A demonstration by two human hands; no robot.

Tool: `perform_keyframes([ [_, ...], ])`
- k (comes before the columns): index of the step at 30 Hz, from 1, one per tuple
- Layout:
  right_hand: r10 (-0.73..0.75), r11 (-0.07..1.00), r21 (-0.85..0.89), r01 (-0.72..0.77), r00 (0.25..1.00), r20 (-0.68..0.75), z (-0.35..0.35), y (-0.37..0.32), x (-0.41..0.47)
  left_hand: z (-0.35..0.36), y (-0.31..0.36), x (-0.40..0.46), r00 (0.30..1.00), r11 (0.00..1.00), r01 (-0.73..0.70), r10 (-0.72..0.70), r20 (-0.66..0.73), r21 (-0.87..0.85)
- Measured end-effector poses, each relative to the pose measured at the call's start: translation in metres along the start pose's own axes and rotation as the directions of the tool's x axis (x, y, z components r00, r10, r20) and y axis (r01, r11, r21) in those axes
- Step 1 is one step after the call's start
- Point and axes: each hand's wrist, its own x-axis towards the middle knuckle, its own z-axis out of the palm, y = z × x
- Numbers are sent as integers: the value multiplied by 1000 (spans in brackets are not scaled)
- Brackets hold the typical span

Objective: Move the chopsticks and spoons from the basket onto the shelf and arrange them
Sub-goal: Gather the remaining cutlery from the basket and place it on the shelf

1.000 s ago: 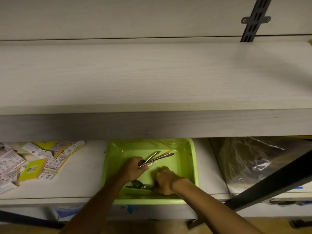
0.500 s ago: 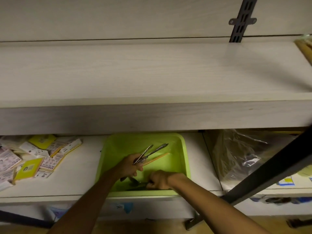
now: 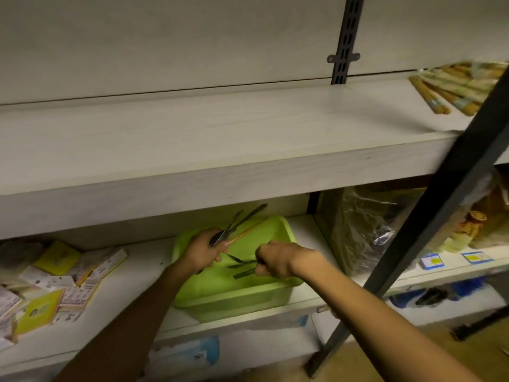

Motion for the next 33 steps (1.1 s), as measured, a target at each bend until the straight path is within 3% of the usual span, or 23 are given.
perform_keyframes([
  [6,144,986,111,-125,972,-184,16,2,-50,-12,9,-13,998,1000,-19,21,66,-23],
  [10,233,938,324,-123,916,-327,33,-3,-90,-10,26,-34,989,985,-64,84,119,-160],
  [14,339,804,594,-29,844,-417,46,-11,-133,-2,55,-59,982,952,-89,133,135,-292],
  [18,439,650,757,72,778,-450,55,-16,-173,12,86,-91,973,897,-5,106,205,-442],
  [22,509,593,791,151,691,-513,59,-9,-209,37,111,-116,943,896,-3,151,297,-445],
  [26,543,619,760,197,592,-595,58,15,-247,73,142,-137,897,899,-11,203,392,-439],
  [33,565,604,753,261,525,-636,51,99,-339,179,209,-164,820,813,44,302,486,-581],
])
